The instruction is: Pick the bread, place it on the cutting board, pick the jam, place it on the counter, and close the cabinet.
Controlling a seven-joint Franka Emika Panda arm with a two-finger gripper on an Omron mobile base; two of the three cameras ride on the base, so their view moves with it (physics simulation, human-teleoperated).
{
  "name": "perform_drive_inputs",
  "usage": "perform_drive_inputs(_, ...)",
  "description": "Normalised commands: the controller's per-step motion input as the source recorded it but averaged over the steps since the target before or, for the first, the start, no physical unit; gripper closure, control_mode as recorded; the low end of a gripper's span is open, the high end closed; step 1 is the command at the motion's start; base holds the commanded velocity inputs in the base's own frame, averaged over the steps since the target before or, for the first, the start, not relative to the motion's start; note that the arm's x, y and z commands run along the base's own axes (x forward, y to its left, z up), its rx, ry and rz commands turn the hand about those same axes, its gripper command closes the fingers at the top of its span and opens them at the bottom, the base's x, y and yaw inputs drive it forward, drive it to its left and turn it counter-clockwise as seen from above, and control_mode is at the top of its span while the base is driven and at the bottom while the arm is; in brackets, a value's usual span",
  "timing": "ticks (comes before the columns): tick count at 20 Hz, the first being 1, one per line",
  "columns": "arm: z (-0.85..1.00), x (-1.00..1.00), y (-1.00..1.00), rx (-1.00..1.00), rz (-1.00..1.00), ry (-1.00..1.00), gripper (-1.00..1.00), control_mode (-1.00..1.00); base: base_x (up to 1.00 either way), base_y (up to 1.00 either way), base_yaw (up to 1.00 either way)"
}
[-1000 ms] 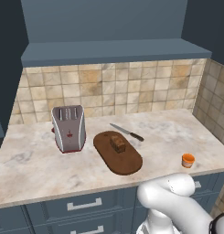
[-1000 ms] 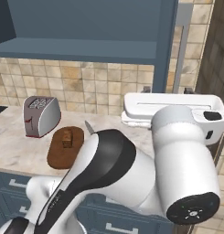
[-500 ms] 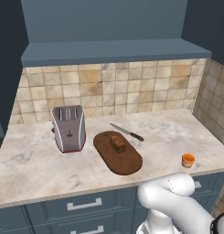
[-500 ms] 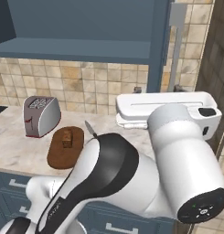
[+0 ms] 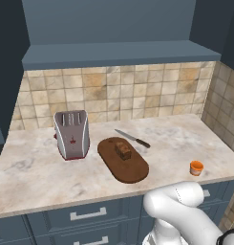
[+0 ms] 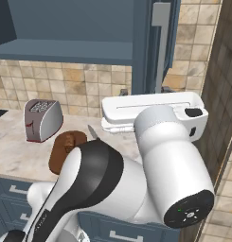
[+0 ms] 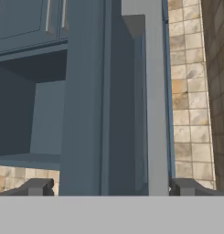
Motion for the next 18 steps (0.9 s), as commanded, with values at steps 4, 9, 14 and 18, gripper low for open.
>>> perform_drive_inputs(4, 0.00, 0.02, 0.37, 0.00, 0.02, -0.05, -1.00, -1.00, 0.00, 0.00, 0.00)
perform_drive_inputs(9, 0.00, 0.09, 0.35, 0.00, 0.03, -0.04, -1.00, -1.00, 0.00, 0.00, 0.00)
perform_drive_inputs(14, 0.00, 0.19, 0.34, 0.00, 0.05, -0.01, -1.00, -1.00, 0.00, 0.00, 0.00)
perform_drive_inputs(18, 0.00, 0.31, 0.33, 0.00, 0.06, 0.00, -1.00, -1.00, 0.00, 0.00, 0.00)
